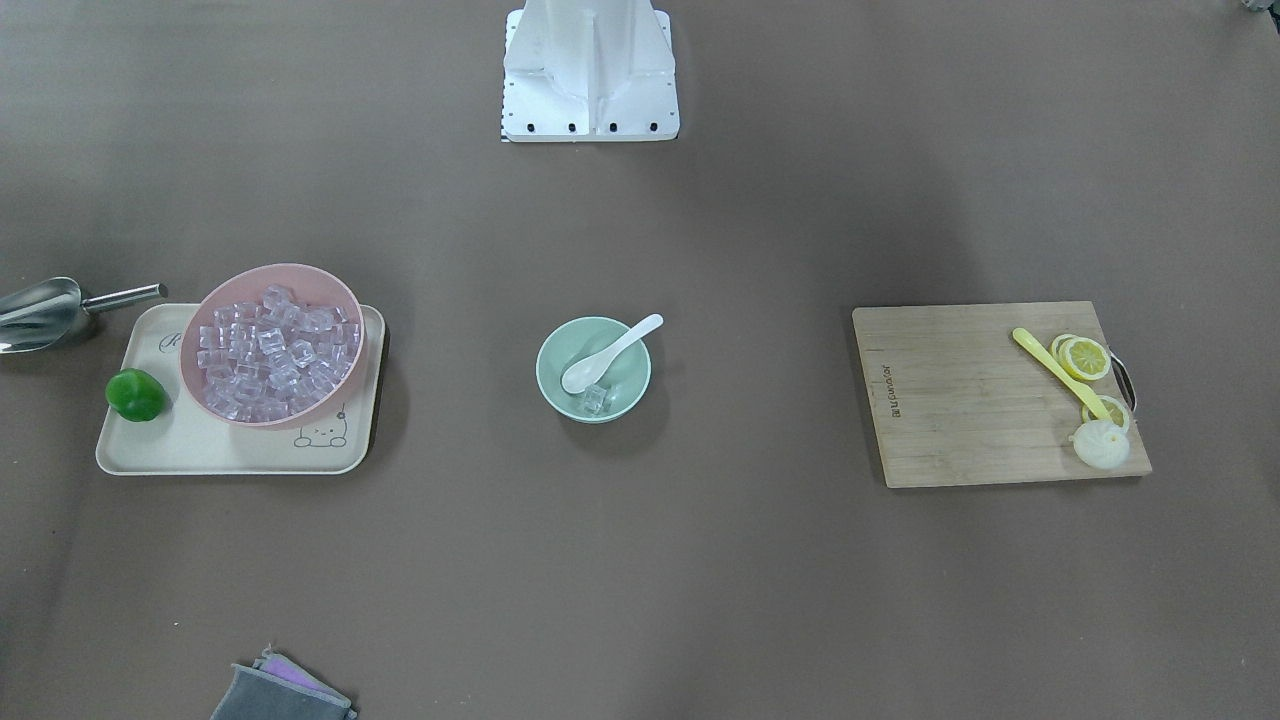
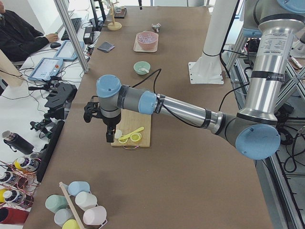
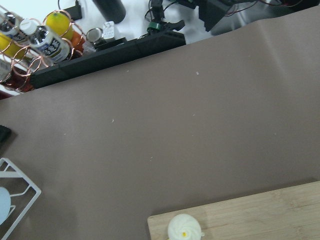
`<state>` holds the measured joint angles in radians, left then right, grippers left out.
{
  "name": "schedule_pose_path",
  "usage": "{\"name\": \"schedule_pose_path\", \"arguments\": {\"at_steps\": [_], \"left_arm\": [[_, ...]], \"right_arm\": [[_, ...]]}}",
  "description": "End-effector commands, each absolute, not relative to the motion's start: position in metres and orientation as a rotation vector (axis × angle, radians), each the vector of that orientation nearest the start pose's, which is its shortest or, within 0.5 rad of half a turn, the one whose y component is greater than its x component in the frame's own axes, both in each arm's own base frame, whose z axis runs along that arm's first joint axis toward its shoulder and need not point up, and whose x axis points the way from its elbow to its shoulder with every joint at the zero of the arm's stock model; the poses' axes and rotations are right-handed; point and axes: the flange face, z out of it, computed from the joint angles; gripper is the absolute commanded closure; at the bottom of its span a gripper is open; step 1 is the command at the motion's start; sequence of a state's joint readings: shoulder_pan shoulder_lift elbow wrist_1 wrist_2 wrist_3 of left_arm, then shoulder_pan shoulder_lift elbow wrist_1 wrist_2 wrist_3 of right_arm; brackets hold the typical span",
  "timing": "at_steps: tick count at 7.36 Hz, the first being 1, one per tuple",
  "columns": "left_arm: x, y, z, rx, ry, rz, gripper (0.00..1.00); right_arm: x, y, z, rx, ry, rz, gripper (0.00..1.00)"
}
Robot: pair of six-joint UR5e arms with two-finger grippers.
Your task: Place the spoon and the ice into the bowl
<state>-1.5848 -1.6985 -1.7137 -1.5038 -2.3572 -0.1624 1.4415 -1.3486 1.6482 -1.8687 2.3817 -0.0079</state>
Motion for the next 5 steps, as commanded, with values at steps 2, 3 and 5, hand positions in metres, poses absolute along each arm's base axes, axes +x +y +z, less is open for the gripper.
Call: {"name": "schedule_pose_path", "arguments": {"at_steps": [2,3,5], "left_arm": [[-0.077,-0.532,0.544,0.12,0.795,-0.096,0.02],[-0.077,-0.532,0.542,0.126,0.795,-0.093,0.02],[-0.08,-0.53,0.547,0.115,0.793,-0.103,0.02]], "right_arm": [[0.046,-0.54,0.587,-0.043,-0.798,-0.147,0.0],[0.047,-0.533,0.596,-0.058,-0.788,-0.141,0.0],[0.048,-0.534,0.595,-0.058,-0.778,-0.132,0.0]]}}
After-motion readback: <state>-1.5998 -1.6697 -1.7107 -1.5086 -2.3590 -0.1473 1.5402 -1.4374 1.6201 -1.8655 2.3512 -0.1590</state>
